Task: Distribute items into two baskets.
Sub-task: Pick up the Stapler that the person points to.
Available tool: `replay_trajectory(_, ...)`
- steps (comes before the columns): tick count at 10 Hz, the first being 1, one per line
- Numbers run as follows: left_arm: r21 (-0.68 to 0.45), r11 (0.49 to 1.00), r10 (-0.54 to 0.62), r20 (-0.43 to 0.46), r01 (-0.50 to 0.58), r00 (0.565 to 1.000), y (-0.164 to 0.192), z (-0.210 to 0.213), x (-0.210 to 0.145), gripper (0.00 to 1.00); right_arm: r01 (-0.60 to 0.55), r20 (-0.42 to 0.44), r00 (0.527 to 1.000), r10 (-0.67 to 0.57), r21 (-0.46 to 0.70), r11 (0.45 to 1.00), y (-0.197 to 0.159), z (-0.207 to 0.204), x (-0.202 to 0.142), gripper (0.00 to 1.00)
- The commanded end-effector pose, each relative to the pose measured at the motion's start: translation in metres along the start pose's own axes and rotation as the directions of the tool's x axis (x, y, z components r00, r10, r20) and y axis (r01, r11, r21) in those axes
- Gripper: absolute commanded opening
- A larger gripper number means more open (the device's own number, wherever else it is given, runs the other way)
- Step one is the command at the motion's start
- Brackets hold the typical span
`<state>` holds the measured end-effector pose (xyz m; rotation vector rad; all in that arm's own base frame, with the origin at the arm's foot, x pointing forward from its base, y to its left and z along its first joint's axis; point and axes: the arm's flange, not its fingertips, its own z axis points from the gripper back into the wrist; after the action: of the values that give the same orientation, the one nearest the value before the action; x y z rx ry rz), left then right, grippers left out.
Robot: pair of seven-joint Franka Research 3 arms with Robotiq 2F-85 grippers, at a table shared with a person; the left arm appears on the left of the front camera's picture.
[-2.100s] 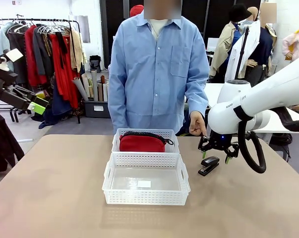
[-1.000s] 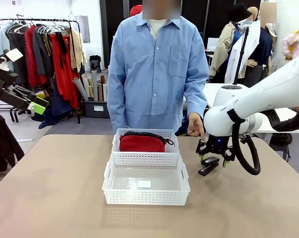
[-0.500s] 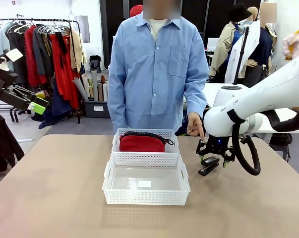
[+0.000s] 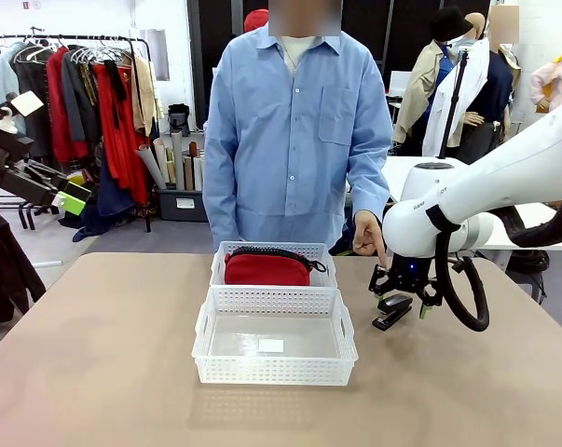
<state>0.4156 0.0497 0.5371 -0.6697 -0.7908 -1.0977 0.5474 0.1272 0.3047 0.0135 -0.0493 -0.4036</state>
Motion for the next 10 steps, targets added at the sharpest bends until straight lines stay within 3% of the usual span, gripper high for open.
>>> replay_trajectory(1,-0.005,1.000,0.004,0.001,-0.004,1.000,-0.0006,0.0009,0.0001,1.00,0.045,-0.011,0.999,-0.045,0.000,0.999,0.0096,-0.0010,0.0046,1.00)
replay_trajectory(4,-0.005,1.000,0.004,0.001,-0.004,1.000,-0.0006,0.0009,0.0001,1.00,0.045,-0.010,0.999,-0.045,0.000,0.999,0.0108,-0.0013,0.0058,0.96)
replay_trajectory(10,-0.005,1.000,0.004,0.001,-0.004,1.000,-0.0006,0.0009,0.0001,1.00,0.042,-0.010,0.999,-0.042,-0.020,0.999,0.0136,-0.0033,0.0082,0.57)
